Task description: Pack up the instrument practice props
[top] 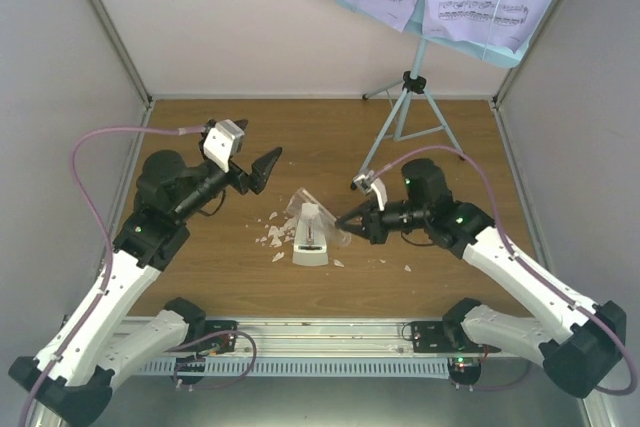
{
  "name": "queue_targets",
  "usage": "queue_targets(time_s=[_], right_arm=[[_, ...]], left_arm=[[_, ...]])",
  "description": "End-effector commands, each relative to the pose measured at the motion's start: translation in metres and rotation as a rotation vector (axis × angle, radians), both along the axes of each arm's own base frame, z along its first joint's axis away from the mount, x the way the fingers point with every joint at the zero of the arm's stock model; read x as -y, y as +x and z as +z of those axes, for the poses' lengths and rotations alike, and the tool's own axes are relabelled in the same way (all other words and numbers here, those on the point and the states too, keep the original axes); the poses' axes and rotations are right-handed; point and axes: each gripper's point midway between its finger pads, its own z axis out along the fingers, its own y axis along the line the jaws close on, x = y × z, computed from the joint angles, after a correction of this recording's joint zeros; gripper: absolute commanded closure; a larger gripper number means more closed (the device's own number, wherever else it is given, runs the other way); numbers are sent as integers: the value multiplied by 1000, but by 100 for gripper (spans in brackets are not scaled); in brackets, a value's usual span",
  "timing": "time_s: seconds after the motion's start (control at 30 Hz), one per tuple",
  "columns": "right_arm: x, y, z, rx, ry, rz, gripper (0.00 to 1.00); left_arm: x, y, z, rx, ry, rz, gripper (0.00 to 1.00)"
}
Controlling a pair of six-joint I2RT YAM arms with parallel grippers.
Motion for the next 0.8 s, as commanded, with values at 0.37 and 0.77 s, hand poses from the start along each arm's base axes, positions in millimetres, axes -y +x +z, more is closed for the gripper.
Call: queue_targets(time_s=[0.37,0.77], right_arm=[[-9,-75,-90,-259,-314,257,100],[-7,-80,-100,-311,-386,321,100]], left_arm=[[88,-115,-59,-439,95,-726,29],[108,-168,-139,-818,151,-831,32]])
